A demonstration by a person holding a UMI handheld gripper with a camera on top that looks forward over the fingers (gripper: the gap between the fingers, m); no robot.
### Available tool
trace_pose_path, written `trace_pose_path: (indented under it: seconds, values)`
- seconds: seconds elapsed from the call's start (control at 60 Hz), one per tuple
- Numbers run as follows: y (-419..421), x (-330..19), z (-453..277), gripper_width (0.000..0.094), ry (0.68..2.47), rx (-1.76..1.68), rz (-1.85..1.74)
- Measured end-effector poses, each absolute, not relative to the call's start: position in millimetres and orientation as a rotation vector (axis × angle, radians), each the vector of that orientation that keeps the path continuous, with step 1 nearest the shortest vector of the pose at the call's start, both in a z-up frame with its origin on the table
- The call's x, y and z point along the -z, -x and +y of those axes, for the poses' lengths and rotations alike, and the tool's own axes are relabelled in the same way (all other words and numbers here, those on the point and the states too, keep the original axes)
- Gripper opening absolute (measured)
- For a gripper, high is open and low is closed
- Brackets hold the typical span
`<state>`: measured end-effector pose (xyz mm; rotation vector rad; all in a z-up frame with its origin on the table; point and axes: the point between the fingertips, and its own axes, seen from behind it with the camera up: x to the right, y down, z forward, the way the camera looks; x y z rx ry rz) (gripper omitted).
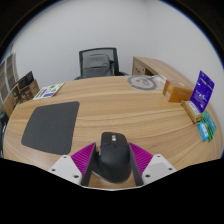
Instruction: Arrange mouse
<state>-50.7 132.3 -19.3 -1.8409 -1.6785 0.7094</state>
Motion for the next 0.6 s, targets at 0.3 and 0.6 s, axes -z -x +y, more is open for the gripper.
trace_pose_path:
  seconds: [0.3,0.6]
  values:
    - [54,14,138,0.0338,1.868,-0.728,-1.658]
    - [76,-102,113,0.0326,1.73,-0.79,-1.606]
